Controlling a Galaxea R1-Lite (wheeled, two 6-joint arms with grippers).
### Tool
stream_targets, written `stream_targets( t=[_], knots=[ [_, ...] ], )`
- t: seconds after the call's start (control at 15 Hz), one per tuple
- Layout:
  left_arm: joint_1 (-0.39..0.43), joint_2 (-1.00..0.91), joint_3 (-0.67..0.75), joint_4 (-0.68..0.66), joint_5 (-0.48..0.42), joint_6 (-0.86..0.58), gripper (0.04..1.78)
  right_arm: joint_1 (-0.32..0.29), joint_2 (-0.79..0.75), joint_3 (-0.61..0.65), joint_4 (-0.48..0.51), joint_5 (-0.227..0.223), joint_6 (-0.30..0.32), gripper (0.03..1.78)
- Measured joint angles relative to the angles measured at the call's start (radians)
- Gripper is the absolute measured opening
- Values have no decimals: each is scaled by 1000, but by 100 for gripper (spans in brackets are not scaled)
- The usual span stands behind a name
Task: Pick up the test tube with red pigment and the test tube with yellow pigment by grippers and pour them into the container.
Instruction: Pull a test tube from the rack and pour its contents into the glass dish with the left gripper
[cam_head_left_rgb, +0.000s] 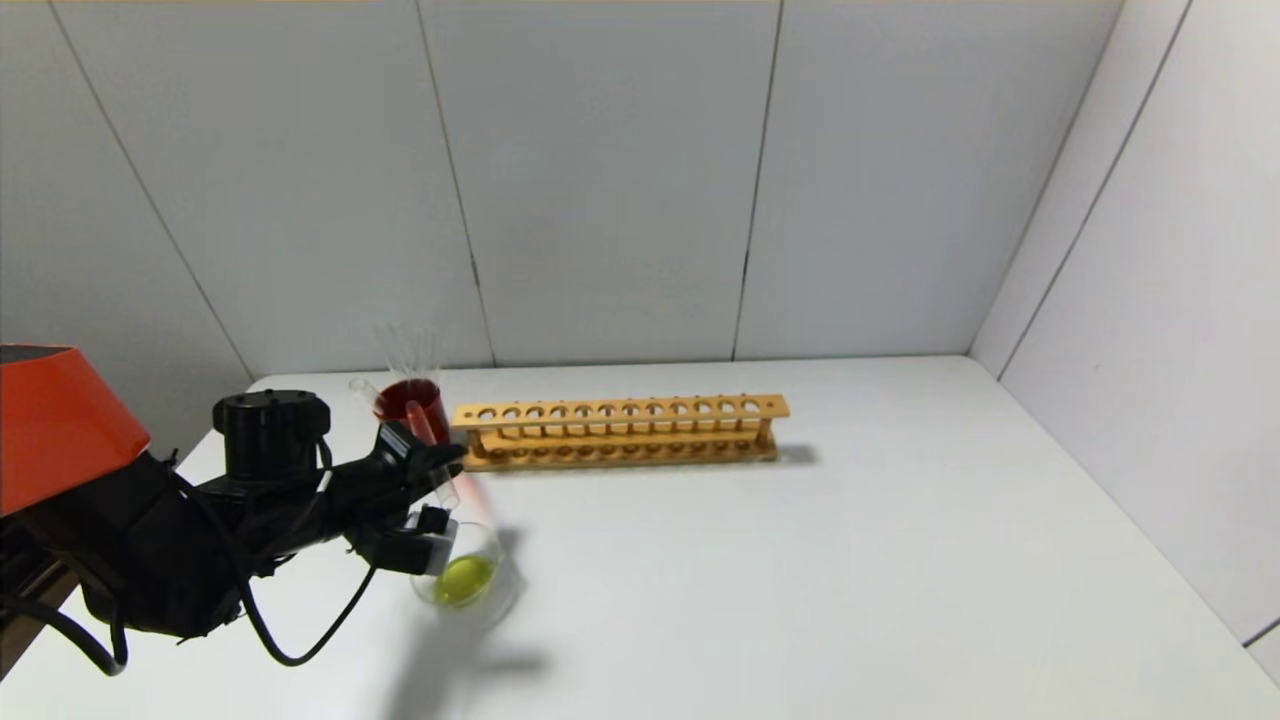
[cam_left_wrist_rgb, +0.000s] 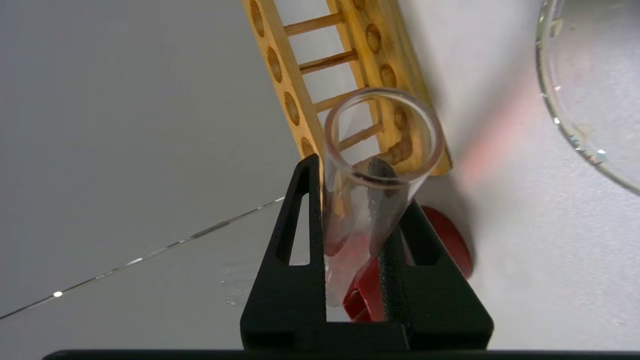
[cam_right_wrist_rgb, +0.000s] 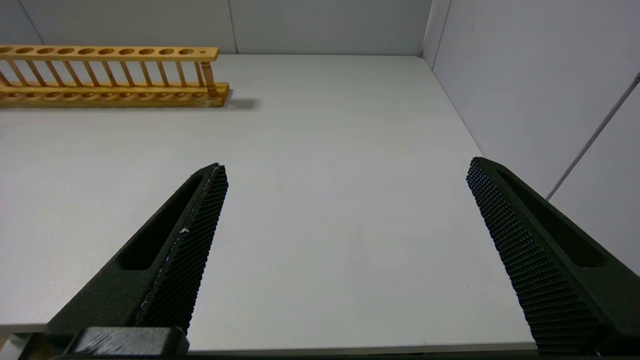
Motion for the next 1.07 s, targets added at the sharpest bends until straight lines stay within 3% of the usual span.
stream_targets(
  t=[1.07],
  knots=[
    [19, 34, -51, -3, -34, 93, 34, 0, 0, 0, 0, 0, 0, 175]
  ],
)
